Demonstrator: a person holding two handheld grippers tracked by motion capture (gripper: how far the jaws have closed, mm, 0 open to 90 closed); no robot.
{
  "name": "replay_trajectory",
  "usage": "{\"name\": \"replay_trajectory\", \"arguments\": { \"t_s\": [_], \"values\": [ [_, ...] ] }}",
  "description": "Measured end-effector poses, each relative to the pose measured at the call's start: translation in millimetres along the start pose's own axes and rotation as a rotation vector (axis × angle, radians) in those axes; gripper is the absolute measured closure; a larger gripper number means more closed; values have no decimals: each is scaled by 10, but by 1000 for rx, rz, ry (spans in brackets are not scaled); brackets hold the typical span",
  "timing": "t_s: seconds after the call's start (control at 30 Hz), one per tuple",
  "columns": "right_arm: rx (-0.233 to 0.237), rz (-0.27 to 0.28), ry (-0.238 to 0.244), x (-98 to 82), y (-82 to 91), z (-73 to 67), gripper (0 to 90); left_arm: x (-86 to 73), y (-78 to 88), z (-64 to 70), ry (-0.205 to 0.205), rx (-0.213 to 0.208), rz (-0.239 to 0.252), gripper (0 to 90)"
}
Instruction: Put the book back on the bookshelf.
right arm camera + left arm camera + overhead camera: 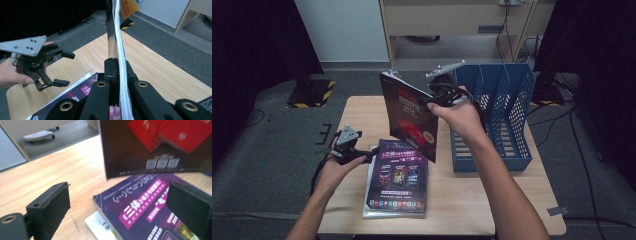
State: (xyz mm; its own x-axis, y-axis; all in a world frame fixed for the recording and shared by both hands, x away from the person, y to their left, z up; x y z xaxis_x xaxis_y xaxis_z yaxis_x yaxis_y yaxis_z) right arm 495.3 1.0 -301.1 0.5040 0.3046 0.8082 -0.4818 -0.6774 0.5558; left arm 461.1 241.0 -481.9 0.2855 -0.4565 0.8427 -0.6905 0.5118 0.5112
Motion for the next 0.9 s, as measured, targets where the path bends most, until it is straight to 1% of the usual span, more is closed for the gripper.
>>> {"name": "replay_trajectory", "arguments": {
  "t_s": [0.07,0.13,0.27,0.3,0.33,0.4,0.43,0.47,0.57,0.7,0.73,0.9],
  "values": [
    [-5,1,-3,11,21,8,872,-54,-6,-5,1,2,-12,46],
    [-4,6,-6,26,51,4,872,-107,-6,-4,13,6,-17,48],
    [-6,25,-12,56,152,-6,872,-240,-5,11,12,15,-46,50],
    [-7,26,-15,57,173,-8,872,-282,-7,18,8,18,-60,51],
    [-11,30,-16,58,231,-13,873,-314,-13,21,1,22,-71,51],
    [-7,34,-22,57,256,-13,872,-375,-30,16,-10,28,-91,51],
    [-4,37,-24,55,281,-8,872,-404,-32,5,-11,33,-100,50],
    [-9,39,-25,52,304,2,872,-426,-32,-7,-2,36,-101,50],
    [-10,48,-31,39,370,33,872,-473,-36,-34,11,42,-109,51],
    [-4,61,-48,16,472,79,872,-509,-52,-41,18,43,-118,53],
    [-3,66,-45,14,490,89,872,-514,-57,-42,21,43,-119,53],
    [-9,80,-66,-16,608,159,872,-537,-68,-36,16,42,-126,54]
  ]
}}
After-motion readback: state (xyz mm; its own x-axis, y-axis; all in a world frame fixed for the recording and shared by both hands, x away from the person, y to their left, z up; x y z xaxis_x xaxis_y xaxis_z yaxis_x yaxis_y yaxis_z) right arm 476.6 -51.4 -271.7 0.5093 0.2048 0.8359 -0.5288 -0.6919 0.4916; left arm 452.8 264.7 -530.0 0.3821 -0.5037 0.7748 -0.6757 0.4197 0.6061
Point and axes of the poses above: each handheld gripper's, and its own axes: y roughly backward along the jaws, x roughly out of its top, z roughly to its right, the point moved 7 cm from there along -y, roughly forward along the jaws, and after that the axes turned 8 degrees about -y, right-handed, at the moved point
